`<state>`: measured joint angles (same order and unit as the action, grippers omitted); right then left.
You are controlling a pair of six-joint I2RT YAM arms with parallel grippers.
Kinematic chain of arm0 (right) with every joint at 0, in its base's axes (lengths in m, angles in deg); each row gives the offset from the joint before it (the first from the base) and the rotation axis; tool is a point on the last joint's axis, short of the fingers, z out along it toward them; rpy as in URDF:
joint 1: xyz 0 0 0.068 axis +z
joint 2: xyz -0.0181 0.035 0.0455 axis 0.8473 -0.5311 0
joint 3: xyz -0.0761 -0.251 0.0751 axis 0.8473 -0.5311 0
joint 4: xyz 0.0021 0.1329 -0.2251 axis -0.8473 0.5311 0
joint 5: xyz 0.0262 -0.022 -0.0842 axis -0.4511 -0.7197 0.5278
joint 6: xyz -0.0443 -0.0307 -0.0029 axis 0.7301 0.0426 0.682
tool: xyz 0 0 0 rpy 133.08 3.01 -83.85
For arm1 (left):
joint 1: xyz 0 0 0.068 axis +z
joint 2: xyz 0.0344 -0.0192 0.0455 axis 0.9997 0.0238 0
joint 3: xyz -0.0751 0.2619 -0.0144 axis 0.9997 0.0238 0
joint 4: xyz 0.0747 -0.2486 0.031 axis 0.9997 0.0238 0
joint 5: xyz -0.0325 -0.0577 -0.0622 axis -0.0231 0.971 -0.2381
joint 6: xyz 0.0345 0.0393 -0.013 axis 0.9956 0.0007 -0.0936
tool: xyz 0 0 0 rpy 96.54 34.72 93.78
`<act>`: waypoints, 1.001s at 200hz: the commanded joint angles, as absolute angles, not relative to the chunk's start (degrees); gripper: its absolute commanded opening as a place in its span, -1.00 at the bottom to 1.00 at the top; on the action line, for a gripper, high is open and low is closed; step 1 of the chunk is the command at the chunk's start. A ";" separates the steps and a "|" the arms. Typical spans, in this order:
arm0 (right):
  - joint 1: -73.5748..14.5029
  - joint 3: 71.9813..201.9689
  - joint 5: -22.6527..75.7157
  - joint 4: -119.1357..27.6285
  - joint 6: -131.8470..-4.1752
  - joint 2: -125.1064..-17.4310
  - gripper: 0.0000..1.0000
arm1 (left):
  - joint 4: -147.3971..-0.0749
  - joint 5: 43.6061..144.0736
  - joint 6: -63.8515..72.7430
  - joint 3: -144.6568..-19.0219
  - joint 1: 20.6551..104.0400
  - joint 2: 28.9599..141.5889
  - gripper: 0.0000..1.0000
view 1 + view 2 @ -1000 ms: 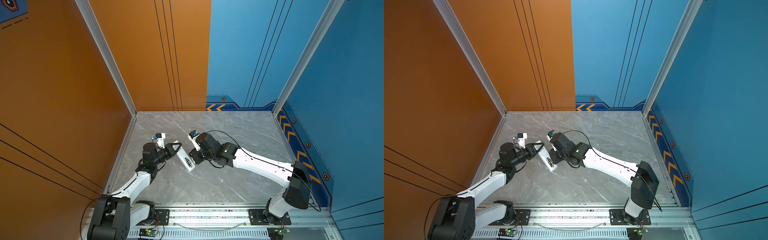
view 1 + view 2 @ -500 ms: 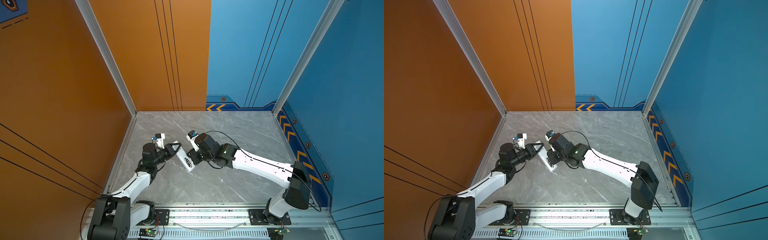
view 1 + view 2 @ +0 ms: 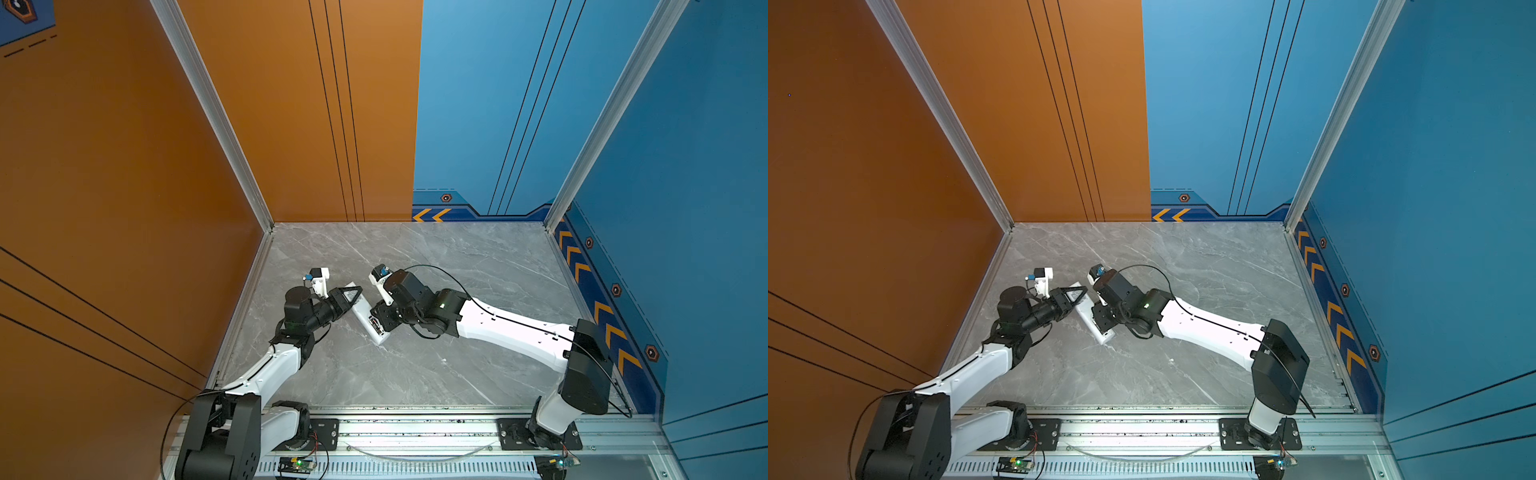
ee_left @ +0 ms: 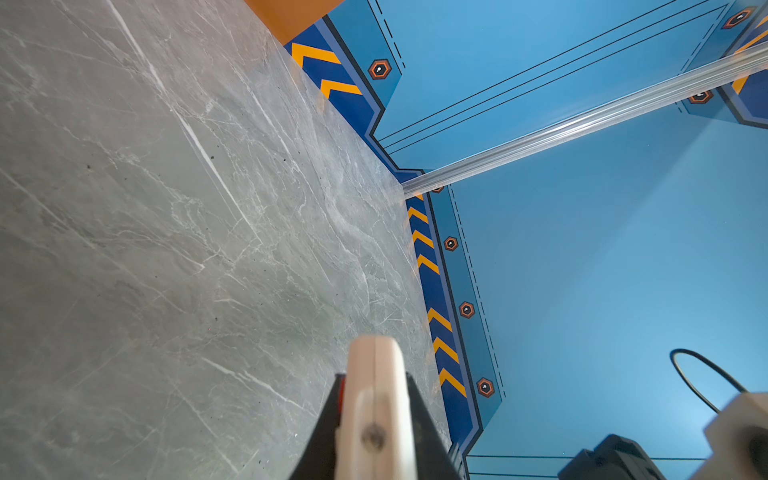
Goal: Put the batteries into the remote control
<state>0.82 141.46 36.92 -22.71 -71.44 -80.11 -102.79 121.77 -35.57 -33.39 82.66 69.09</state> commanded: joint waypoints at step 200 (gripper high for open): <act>1.85 141.47 37.08 -24.05 -72.57 -83.84 -0.80 | -104.89 122.46 -36.23 -32.65 83.63 67.80 -1.00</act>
<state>1.39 141.46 36.88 -23.12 -71.55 -83.02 -102.79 121.79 -35.79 -33.19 83.07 68.82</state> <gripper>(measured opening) 0.215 0.199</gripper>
